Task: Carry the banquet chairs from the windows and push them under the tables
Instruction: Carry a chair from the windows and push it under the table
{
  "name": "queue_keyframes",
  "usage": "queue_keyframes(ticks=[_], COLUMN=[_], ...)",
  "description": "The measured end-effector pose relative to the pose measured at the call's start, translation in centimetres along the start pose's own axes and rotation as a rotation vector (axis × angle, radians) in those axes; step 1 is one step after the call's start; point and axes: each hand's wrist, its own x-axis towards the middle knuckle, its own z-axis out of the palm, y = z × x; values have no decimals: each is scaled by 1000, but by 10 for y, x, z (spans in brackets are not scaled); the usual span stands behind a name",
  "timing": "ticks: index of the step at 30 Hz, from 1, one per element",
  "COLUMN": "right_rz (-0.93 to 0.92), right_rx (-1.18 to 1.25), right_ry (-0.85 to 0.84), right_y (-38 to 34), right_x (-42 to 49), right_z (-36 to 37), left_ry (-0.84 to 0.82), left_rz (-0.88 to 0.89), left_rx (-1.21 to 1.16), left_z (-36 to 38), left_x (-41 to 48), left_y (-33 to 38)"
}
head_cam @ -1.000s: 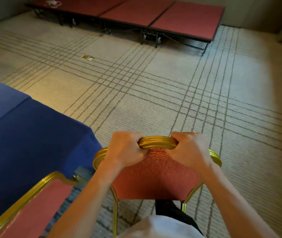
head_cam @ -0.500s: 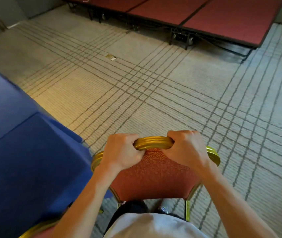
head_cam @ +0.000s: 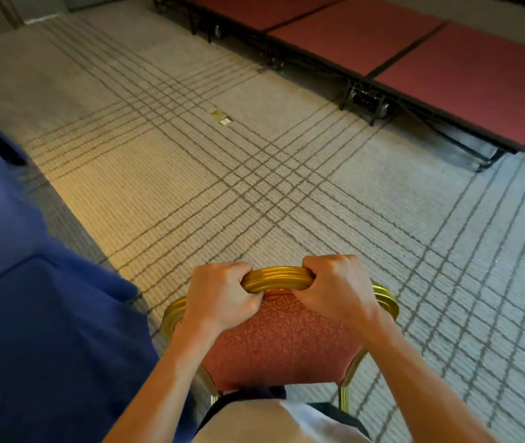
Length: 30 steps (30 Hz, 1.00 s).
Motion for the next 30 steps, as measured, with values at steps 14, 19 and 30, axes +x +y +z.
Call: queue_keyframes(ticks=[14,19,30], right_rz=[-134,-222,-516], right_rx=[64,87,259], right_ry=[-15,-63,-150], right_y=[51,73,53], right_x=[259,369,574], right_z=[85,142,215], left_ry=[68,83,201], left_rz=[-78,-178,-466], left_rx=[60,104,209], left_z=[1,13,-12], left_x=[205,281,387], left_y=[-133,-195,-296])
